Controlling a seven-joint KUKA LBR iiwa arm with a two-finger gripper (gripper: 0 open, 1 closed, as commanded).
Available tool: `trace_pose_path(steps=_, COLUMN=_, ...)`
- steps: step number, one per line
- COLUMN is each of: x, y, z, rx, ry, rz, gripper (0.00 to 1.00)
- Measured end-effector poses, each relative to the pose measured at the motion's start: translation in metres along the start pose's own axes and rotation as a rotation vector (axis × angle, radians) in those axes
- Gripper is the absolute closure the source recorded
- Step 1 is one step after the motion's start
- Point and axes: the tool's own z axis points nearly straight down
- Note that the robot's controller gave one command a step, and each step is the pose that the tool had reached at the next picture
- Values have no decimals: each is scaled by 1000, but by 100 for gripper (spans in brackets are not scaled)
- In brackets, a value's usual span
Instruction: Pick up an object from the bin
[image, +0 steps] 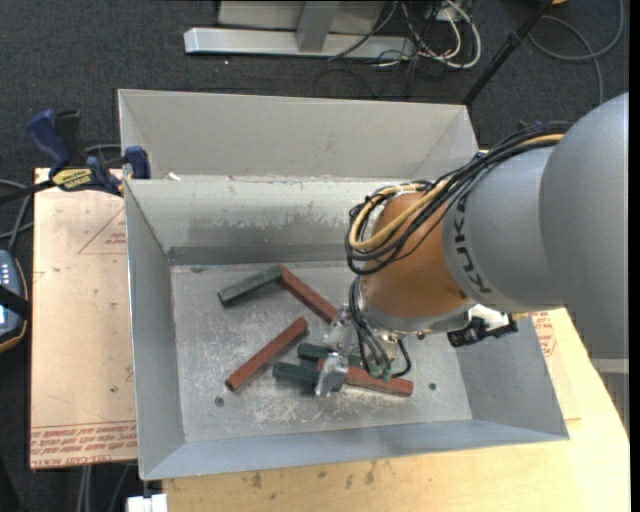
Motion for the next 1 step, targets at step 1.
trace_pose_path(steps=1, x=1, y=0, z=-17, rx=2, ry=6, rz=-2, gripper=100)
